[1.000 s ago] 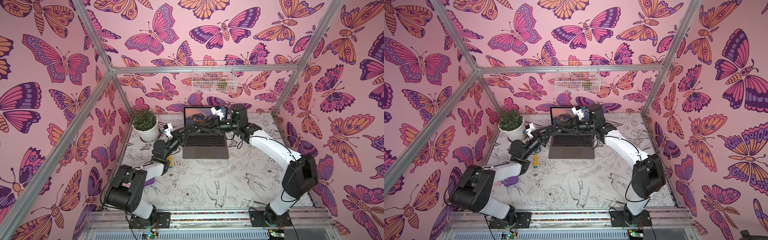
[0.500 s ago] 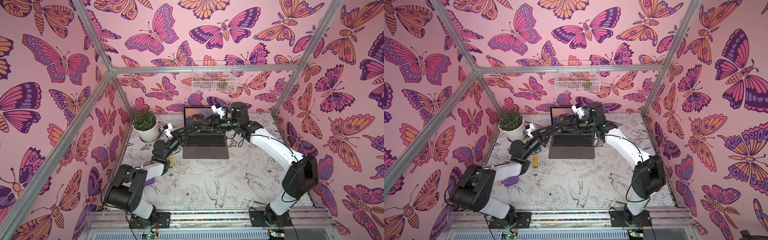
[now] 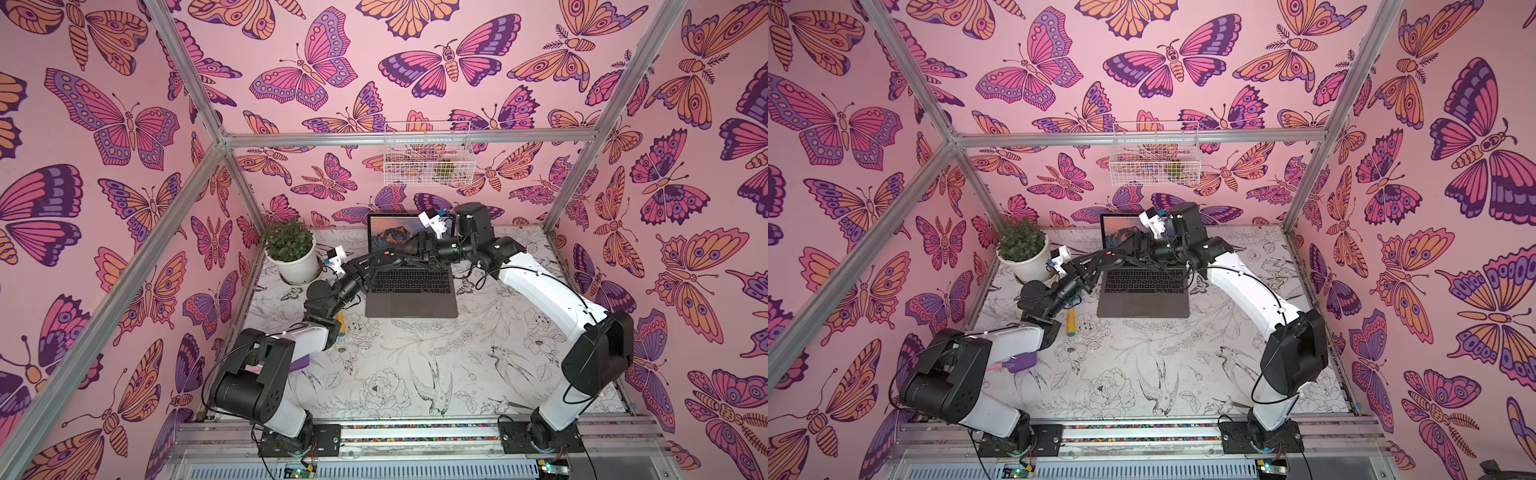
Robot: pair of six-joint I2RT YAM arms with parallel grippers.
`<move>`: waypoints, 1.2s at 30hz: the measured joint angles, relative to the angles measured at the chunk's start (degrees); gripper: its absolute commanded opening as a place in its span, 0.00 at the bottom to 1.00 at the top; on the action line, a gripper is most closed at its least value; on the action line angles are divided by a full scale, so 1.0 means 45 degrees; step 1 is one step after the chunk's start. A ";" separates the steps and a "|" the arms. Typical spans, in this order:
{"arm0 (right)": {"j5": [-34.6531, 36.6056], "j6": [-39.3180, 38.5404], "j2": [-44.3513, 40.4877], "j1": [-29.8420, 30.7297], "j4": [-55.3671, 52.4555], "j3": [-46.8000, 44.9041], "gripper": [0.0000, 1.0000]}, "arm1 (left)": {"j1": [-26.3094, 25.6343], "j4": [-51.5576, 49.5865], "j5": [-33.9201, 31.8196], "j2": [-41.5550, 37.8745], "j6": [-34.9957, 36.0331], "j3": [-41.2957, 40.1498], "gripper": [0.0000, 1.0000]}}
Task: Insert the wireless mouse receiver into the laptop
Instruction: Close the lid on the mouse.
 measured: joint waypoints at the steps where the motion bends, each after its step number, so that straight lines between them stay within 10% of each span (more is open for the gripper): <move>1: -0.0005 -0.0053 0.0053 0.0029 -0.0058 0.0087 0.81 | 0.0000 0.0005 0.0005 0.0010 0.0000 0.0000 0.00; 36: 0.1214 -0.1666 0.1549 0.0359 -0.2705 0.1719 0.66 | 0.0000 -0.0160 0.0000 0.0151 0.0010 0.0000 0.00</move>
